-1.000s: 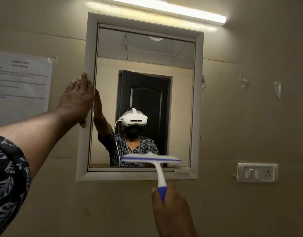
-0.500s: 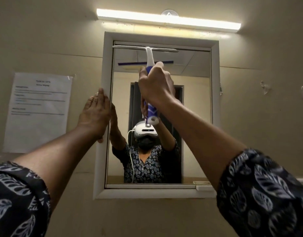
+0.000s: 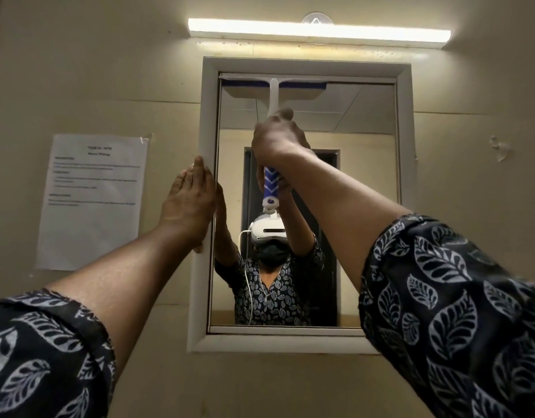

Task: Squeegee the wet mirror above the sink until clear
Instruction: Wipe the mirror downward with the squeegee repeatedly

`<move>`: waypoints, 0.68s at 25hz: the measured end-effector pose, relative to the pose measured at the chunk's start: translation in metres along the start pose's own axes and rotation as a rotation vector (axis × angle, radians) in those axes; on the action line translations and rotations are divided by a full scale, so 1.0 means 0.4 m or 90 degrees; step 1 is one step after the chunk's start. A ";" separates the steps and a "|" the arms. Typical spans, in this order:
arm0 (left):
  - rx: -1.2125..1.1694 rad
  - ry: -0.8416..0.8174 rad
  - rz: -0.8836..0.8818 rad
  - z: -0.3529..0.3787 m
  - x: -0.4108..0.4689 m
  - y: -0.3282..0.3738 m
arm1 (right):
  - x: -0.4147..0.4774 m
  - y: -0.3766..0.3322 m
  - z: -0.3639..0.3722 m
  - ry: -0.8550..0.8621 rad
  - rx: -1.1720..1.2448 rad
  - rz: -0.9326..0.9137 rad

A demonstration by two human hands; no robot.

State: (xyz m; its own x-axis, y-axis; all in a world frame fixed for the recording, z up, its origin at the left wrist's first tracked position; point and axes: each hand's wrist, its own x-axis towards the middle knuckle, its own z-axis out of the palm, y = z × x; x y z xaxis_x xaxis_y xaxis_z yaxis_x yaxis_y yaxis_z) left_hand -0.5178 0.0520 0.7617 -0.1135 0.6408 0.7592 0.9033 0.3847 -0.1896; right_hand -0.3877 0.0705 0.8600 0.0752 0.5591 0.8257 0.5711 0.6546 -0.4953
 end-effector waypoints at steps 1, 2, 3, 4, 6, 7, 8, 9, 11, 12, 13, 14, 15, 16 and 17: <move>0.001 -0.002 0.002 0.000 0.001 -0.003 | 0.000 -0.001 -0.004 -0.008 -0.010 0.003; 0.002 -0.005 0.006 0.001 0.001 -0.006 | -0.006 0.000 -0.008 -0.013 -0.023 -0.001; -0.001 -0.008 0.010 0.002 0.001 -0.011 | -0.015 0.004 -0.013 -0.017 -0.032 -0.009; -0.007 -0.010 0.015 0.003 0.000 -0.015 | -0.028 0.009 -0.016 -0.023 -0.034 -0.015; -0.031 -0.004 0.030 0.009 0.006 -0.028 | -0.067 0.026 -0.013 -0.033 -0.036 -0.012; -0.040 0.002 0.035 0.011 0.005 -0.034 | -0.094 0.039 -0.008 -0.032 -0.048 -0.009; -0.050 0.010 0.039 0.013 0.003 -0.041 | -0.125 0.054 -0.001 -0.032 -0.067 -0.012; -0.060 0.016 0.042 0.015 0.001 -0.046 | -0.159 0.073 0.007 -0.037 -0.079 -0.019; -0.071 0.022 0.047 0.015 -0.006 -0.050 | -0.236 0.123 0.023 -0.058 -0.083 -0.033; -0.072 0.022 0.047 0.014 -0.007 -0.051 | -0.280 0.150 0.031 -0.067 -0.087 -0.036; -0.078 0.018 0.049 0.016 -0.002 -0.054 | -0.326 0.177 0.040 -0.079 -0.098 -0.037; -0.082 0.017 0.054 0.014 -0.002 -0.055 | -0.374 0.202 0.049 -0.092 -0.111 -0.033; -0.080 0.013 0.057 0.012 -0.004 -0.054 | -0.421 0.227 0.055 -0.101 -0.126 -0.027; -0.077 0.006 0.056 0.010 -0.004 -0.052 | -0.471 0.247 0.058 -0.114 -0.136 -0.011; -0.066 -0.003 0.048 0.010 -0.003 -0.050 | -0.518 0.264 0.058 -0.136 -0.143 0.007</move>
State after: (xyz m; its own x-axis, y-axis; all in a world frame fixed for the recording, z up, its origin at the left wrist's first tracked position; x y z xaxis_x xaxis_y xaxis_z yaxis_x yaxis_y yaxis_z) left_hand -0.5376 0.0462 0.7622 -0.0449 0.6692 0.7417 0.9475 0.2638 -0.1806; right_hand -0.3619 0.0357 0.6302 -0.0769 0.6753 0.7335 0.7390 0.5325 -0.4127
